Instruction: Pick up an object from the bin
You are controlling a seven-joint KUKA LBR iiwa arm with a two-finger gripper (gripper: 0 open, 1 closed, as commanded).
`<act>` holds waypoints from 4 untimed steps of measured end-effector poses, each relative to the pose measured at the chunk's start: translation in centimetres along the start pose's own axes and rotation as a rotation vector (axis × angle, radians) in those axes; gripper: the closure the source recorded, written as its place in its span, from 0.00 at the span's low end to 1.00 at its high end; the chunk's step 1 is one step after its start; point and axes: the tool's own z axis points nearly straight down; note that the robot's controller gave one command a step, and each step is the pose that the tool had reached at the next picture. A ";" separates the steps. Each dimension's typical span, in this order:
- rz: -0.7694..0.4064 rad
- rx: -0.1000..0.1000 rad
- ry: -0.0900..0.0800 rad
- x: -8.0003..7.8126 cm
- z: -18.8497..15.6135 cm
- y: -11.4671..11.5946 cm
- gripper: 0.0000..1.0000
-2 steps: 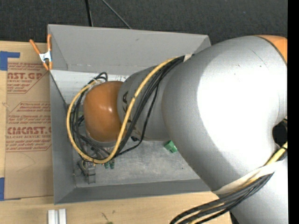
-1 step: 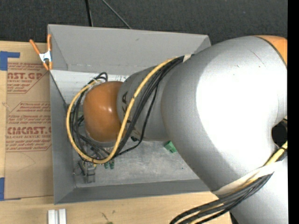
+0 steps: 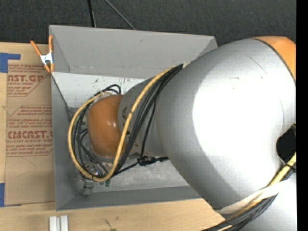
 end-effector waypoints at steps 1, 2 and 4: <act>0.000 -0.002 -0.001 0.0 0.0 0.0 0.00; 0.000 -0.003 -0.002 -0.1 0.0 0.1 0.00; 0.000 0.000 0.005 0.0 0.0 0.1 1.00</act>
Offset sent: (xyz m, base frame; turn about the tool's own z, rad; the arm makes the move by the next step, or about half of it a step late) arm 0.0000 0.0000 0.0000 0.0000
